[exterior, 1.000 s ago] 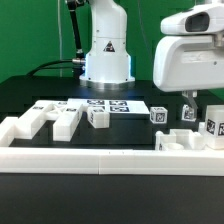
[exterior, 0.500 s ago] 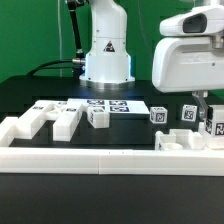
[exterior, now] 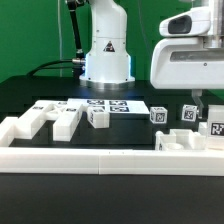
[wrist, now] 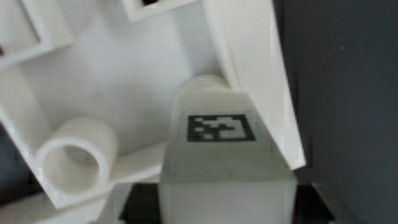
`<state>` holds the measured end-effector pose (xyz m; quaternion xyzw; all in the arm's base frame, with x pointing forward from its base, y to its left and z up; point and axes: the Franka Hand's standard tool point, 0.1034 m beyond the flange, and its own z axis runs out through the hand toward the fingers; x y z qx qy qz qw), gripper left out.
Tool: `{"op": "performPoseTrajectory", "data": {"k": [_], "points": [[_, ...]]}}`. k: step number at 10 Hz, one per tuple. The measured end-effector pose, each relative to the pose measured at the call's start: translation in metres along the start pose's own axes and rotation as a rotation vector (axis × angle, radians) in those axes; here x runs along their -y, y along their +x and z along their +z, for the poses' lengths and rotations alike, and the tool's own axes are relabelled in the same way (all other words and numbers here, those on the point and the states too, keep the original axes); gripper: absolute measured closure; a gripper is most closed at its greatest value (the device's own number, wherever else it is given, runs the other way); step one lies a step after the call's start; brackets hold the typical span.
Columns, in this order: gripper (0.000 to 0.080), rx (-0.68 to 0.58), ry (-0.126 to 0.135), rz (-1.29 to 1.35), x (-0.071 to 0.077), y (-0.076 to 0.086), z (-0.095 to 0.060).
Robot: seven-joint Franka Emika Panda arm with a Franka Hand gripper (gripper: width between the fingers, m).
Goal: Assemble chair
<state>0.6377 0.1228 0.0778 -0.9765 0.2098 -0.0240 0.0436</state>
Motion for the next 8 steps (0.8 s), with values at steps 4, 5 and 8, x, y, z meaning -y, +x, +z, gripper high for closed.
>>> {"op": "performPoseTrajectory", "data": {"k": [4,5,8], "points": [[0.0508,-0.013,0.004,0.361,0.0004,-0.0004,0.0014],[0.0508,-0.018,0.006,0.481,0.0002,-0.0003,0.0016],[0.0508,-0.017,0.015,0.759,-0.0005,-0.0009,0.0017]]}}
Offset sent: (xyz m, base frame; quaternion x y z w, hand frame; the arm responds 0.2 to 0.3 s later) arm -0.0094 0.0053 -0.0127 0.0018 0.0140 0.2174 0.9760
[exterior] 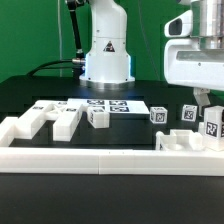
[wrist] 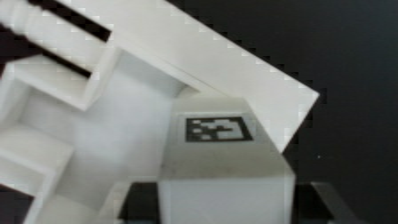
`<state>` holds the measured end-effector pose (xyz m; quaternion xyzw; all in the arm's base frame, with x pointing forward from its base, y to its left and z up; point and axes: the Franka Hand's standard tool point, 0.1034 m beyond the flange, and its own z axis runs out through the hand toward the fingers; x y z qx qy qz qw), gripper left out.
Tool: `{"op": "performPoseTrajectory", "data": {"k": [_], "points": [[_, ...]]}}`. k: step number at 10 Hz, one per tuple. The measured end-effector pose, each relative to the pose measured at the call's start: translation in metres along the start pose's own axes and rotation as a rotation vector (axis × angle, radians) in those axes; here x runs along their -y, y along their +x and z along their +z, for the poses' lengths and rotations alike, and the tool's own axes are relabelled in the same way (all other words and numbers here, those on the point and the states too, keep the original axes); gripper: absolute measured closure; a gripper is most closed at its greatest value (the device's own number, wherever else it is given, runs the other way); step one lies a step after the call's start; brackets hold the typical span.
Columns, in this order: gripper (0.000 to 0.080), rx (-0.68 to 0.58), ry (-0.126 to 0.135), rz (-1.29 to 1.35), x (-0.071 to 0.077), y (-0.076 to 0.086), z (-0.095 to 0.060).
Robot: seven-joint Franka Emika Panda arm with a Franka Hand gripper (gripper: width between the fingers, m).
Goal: Assemble chair
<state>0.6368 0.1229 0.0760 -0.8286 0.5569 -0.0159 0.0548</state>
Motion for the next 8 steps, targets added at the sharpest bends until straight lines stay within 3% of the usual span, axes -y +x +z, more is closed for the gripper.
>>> {"op": "performPoseTrajectory", "data": {"k": [3,4,5,6,7,8], "points": [[0.0508,0.006,0.001,0.111,-0.0003,0.0003,0.0001],[0.0420,0.006,0.001,0.095,-0.0003,0.0000,0.0005],[0.0249,0.006,0.001,0.050,-0.0004,-0.0001,0.0006],[0.0249,0.006,0.000,0.016,-0.0005,0.0000,0.0007],[0.0169,0.007,-0.002,-0.042,-0.0007,-0.0009,0.0008],[0.0169,0.006,-0.002,-0.190,-0.0005,-0.0017,0.0008]]}}
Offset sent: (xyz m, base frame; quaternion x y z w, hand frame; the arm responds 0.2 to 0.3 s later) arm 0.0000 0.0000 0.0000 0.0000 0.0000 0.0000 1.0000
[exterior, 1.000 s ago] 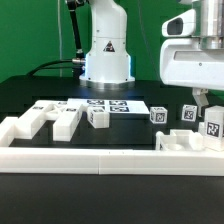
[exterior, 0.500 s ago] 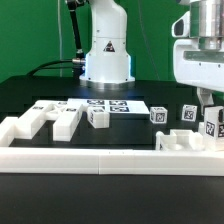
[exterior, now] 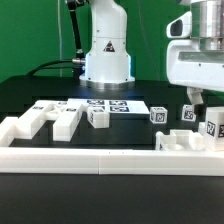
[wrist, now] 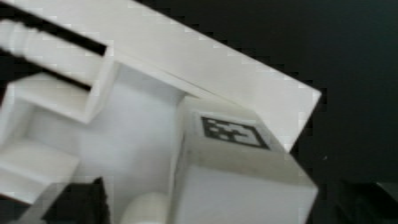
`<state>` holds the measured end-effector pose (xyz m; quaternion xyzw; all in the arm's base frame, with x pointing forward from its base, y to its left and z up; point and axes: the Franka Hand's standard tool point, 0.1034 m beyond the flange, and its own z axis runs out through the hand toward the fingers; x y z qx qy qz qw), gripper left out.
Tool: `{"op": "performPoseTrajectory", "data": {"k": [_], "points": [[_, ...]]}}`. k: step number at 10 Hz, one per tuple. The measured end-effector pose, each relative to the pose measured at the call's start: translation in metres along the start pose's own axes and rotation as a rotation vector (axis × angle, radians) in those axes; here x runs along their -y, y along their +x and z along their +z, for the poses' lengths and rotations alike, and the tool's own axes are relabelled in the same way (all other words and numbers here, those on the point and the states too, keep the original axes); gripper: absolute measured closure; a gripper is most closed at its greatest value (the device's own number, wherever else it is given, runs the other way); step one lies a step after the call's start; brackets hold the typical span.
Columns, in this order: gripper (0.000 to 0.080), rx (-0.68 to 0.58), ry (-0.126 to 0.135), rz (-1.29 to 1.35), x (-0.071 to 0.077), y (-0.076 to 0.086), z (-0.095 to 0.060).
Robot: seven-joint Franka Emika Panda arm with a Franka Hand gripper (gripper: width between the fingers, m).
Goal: Assemble chair
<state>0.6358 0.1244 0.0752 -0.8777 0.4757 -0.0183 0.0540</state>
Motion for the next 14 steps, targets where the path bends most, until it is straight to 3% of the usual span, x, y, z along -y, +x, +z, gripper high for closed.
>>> {"op": "performPoseTrajectory", "data": {"k": [7,14], "points": [[0.0150,-0.001,0.003,-0.593,0.0015,-0.0010,-0.0004],[0.0150,-0.015,-0.020,-1.105,0.0014,0.0007,-0.0010]]}}
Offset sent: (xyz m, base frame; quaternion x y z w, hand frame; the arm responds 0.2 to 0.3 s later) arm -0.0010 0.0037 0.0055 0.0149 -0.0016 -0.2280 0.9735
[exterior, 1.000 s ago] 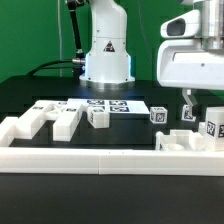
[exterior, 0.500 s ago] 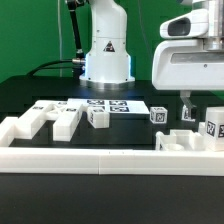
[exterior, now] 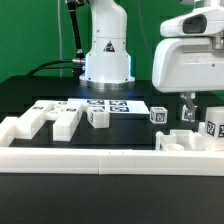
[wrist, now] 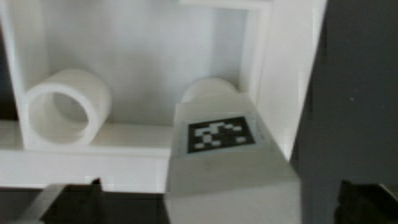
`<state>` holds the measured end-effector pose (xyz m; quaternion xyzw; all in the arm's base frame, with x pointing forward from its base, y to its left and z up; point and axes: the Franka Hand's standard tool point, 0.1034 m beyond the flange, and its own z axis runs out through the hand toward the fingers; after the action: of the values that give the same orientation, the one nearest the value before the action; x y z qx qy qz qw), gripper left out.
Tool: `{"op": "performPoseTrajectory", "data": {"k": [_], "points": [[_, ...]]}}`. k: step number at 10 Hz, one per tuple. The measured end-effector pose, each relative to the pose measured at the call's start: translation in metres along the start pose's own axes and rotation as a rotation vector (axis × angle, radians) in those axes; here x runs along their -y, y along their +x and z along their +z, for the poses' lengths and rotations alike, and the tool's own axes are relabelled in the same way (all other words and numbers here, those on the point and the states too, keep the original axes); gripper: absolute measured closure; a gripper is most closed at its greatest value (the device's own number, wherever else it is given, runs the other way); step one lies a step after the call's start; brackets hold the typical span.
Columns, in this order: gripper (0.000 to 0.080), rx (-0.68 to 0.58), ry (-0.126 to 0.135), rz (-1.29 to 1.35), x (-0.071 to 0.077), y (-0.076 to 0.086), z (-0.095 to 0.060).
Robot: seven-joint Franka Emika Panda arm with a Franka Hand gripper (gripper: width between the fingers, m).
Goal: Assemble chair
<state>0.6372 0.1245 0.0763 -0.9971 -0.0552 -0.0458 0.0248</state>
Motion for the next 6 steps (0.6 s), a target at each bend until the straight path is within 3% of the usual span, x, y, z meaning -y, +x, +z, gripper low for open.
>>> {"op": "performPoseTrajectory", "data": {"k": [2,3,4,5,6], "points": [[0.0150,0.001,-0.001,-0.085,-0.0026,0.0000,0.0004],[0.0268,0.001,-0.001,-0.062,-0.0026,-0.0003,0.0006],[0.0268,0.001,-0.001,-0.047,-0.0027,-0.0003,0.0006],[0.0435,0.001,-0.001,-0.048,-0.0028,-0.0004,0.0007],[0.0435,0.001,0.000,-0.022,-0.0026,-0.0004,0.0008]]}}
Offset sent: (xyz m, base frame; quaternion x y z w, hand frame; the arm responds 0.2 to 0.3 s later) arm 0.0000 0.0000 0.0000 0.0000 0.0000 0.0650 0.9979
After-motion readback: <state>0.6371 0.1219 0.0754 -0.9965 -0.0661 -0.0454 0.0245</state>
